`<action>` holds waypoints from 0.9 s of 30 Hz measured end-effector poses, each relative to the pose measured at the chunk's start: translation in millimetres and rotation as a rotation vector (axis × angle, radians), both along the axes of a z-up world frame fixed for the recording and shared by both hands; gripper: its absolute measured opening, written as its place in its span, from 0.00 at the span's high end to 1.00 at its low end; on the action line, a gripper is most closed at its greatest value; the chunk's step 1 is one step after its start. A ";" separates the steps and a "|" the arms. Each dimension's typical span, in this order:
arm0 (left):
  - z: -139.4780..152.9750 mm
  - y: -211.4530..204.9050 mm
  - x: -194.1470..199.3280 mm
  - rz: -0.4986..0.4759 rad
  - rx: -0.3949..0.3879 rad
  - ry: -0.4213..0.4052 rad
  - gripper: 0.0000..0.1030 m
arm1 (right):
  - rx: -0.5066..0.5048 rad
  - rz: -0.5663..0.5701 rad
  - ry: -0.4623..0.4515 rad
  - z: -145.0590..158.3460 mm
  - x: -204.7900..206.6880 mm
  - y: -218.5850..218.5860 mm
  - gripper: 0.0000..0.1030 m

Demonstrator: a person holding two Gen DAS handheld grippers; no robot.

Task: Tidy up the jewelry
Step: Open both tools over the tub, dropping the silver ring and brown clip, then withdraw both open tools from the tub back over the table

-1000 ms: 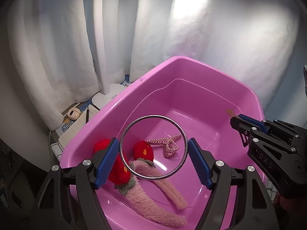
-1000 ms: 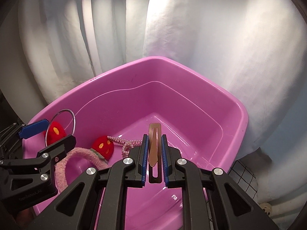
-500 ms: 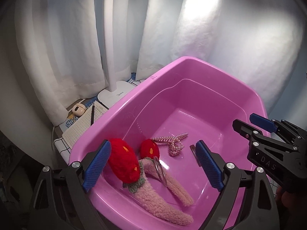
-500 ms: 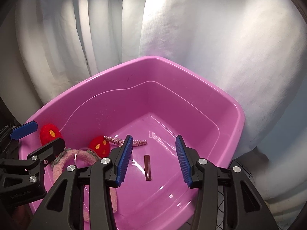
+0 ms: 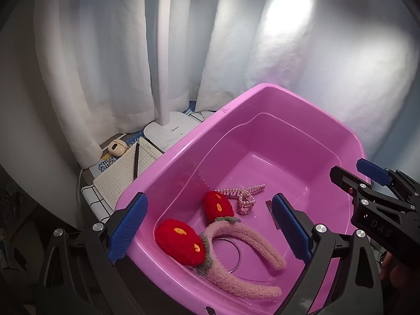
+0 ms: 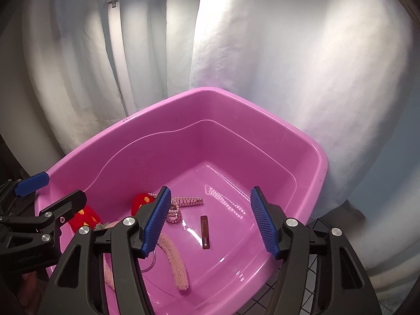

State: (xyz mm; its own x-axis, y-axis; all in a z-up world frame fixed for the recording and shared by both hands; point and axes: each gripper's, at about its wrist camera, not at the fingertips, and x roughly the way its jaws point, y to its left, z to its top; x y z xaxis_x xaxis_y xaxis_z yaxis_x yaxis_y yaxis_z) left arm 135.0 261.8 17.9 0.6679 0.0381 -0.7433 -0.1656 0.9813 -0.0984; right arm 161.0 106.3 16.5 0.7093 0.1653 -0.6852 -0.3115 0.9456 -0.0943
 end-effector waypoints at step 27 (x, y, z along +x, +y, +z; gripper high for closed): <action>31.9 -62.4 -48.5 -0.152 -0.026 -0.064 0.09 | 0.125 -0.168 -0.038 10.9 -103.1 -89.6 0.40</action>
